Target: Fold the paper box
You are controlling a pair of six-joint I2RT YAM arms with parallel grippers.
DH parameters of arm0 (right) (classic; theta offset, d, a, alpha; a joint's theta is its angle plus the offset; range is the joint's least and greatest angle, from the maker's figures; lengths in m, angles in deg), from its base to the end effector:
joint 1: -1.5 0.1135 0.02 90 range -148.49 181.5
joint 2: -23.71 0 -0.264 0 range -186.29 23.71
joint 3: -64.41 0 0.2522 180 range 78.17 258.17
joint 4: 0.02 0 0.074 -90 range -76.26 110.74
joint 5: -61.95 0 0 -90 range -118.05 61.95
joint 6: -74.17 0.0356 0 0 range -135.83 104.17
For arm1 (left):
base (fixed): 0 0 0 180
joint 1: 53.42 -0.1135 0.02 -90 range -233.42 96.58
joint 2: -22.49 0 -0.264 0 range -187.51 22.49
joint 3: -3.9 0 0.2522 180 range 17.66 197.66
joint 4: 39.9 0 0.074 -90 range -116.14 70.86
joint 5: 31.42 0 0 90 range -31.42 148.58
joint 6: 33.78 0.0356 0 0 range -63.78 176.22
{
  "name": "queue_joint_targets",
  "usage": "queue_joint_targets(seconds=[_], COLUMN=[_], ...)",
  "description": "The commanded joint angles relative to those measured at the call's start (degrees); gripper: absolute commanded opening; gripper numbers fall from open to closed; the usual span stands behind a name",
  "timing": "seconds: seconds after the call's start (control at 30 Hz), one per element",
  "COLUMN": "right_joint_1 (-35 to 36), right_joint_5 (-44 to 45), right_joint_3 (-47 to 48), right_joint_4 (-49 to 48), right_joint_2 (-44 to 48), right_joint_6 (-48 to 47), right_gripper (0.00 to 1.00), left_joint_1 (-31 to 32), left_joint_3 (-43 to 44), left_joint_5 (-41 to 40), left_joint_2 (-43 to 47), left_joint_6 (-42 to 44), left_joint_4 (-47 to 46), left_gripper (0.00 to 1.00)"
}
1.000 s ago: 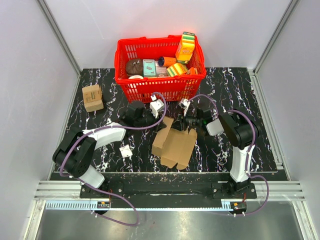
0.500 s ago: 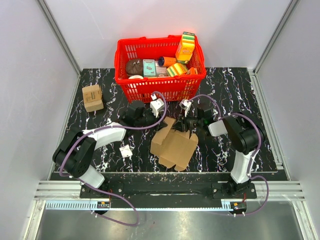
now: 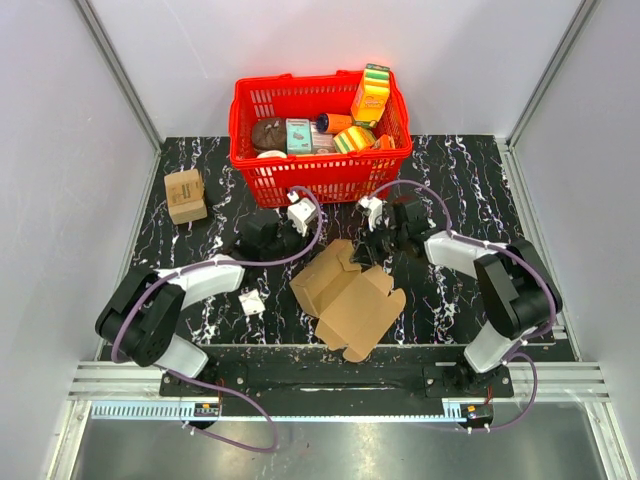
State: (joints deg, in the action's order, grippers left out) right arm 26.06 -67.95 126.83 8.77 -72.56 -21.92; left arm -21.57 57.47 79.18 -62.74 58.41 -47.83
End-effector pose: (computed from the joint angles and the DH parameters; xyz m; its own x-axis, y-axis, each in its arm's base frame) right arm 0.2932 0.1591 0.1668 -0.5333 -0.3332 -0.7776 -0.8092 0.4689 0.3540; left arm 0.2575 -0.1747 0.2010 -0.3123 0.2361 -0.9202 0.7801 0.6166 -0.1065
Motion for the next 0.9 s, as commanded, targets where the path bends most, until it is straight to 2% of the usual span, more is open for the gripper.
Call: queue_joint_targets(seconds=[0.0,0.23,0.5,0.7,0.87], right_joint_1=[0.76,1.11,2.6,4.01,4.45], right_joint_5=[3.85,10.97,18.8,23.46,23.64], right_joint_3=[5.29,14.08,20.94,23.75,23.85], right_joint_4=[12.78,30.69,49.42,55.15,54.11], right_joint_2=[4.86,4.25,0.91,-2.69,-4.45], right_joint_6=[-1.13,-2.17,-6.13,-7.27,-7.62], right_gripper=[0.23,0.23,0.24,0.24,0.32], left_joint_1=[-0.48,-0.66,-0.66,-0.66,-0.57], left_joint_3=[-1.75,-2.99,-1.85,-1.05,0.61], left_joint_5=[-5.04,-7.77,-6.98,-5.49,-2.76], left_joint_2=[2.79,3.58,1.65,0.51,-1.08], left_joint_6=[-1.4,-2.02,-2.02,-1.93,-1.67], left_joint_4=[-4.76,-6.34,-5.64,-4.85,-3.09], left_gripper=[0.55,0.57,0.57,0.57,0.56])
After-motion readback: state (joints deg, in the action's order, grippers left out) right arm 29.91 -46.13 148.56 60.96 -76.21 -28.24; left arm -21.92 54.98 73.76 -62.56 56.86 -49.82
